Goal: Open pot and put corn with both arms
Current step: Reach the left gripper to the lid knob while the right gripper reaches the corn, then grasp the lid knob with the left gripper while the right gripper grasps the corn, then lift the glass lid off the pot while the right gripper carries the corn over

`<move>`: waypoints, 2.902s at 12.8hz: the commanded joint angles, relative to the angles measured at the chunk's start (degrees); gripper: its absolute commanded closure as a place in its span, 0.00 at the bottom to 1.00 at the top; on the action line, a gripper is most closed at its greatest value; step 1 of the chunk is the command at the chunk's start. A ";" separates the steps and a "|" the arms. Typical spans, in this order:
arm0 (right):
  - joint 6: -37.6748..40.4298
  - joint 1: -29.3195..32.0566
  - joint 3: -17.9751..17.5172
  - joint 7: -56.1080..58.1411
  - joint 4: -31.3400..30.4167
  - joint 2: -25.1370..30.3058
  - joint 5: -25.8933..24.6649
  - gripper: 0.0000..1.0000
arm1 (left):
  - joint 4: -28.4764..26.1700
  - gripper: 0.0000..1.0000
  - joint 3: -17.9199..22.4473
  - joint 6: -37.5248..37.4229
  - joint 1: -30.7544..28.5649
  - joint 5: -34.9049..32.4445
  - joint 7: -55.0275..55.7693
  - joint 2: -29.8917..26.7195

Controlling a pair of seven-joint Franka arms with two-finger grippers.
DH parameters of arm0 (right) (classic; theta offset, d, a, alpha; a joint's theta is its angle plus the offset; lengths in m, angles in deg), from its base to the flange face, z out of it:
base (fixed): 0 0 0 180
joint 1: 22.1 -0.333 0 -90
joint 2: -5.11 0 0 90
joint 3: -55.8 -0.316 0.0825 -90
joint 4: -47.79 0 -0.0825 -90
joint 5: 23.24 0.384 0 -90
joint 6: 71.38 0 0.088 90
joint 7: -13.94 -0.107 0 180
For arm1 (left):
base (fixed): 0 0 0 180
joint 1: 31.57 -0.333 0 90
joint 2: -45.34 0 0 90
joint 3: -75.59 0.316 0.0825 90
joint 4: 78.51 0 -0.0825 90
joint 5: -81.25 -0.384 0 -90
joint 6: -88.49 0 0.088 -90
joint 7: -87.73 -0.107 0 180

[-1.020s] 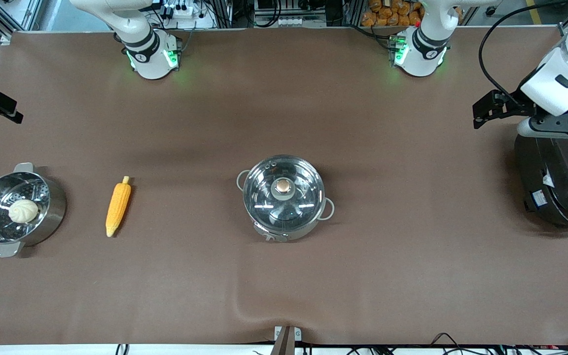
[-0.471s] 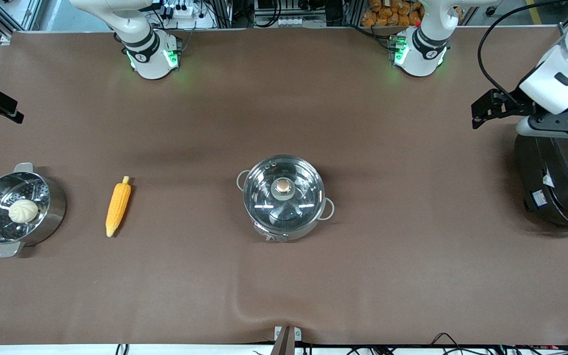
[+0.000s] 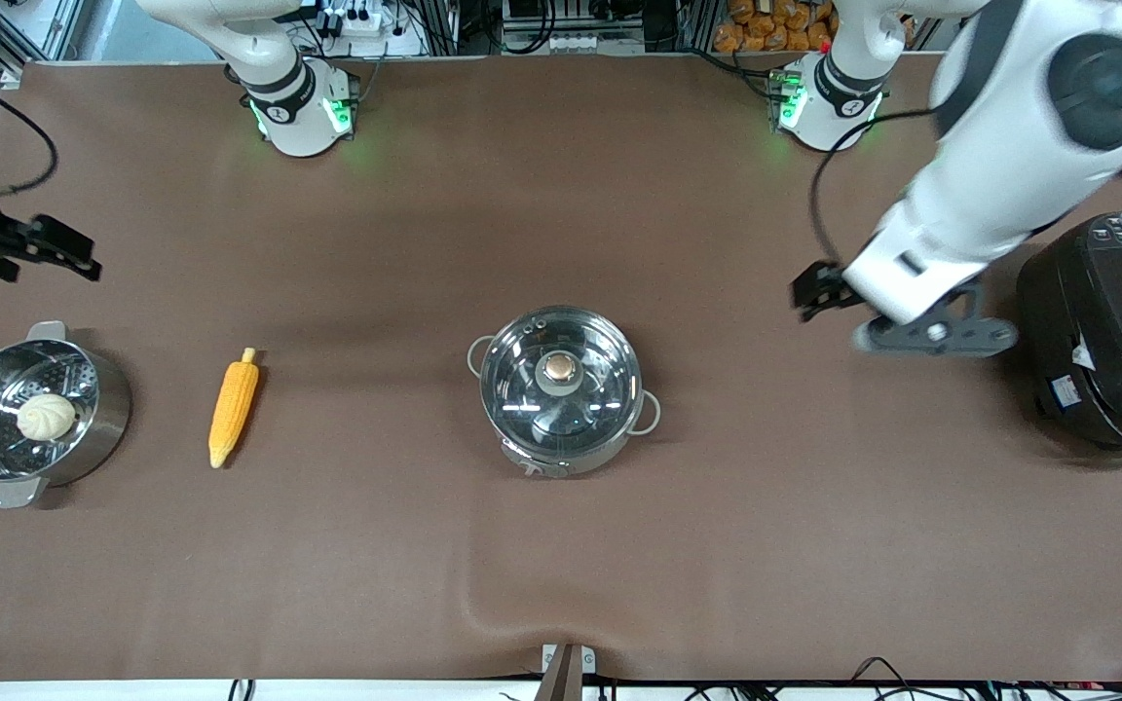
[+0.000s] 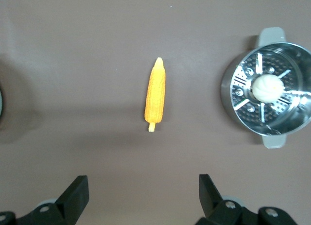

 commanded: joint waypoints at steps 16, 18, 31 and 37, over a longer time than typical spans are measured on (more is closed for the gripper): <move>-52.71 1.45 0.07 0.16 -27.04 -21.23 1.35 0.00 | 9.32 0.00 14.85 30.13 33.35 -2.60 27.10 26.88; -53.09 0.84 0.07 -0.62 -23.81 -25.80 1.35 0.00 | 9.14 0.00 14.67 29.69 33.53 -2.42 27.19 26.88; -22.75 -1.10 -0.01 -0.80 -5.65 -22.92 7.60 0.85 | 8.88 1.00 14.93 18.62 32.65 3.12 27.45 21.10; -11.16 -12.76 0.07 -9.82 6.53 -23.10 7.07 0.85 | 8.00 1.00 15.11 11.94 14.41 2.33 26.24 14.49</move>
